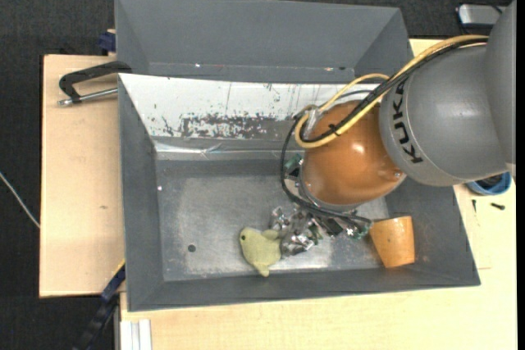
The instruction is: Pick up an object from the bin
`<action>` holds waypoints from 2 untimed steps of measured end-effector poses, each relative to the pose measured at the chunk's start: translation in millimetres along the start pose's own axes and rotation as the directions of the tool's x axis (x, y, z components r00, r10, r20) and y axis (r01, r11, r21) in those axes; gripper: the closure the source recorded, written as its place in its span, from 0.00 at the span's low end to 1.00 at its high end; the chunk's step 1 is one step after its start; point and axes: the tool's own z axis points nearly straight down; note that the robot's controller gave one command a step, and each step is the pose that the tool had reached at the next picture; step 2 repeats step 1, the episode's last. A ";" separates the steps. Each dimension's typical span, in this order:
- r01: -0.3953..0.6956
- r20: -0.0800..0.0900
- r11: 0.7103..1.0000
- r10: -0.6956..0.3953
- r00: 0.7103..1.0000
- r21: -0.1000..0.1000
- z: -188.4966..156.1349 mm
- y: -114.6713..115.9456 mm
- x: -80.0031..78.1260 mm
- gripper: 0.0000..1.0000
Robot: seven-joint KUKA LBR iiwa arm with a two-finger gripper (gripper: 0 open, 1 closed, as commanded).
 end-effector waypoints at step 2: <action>0.008 0.009 1.000 -0.009 1.000 0.005 -166.4 -4.0 -44.4 1.00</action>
Offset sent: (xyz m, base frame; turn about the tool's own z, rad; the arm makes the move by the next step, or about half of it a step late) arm 0.0333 0.0219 0.1610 -0.0088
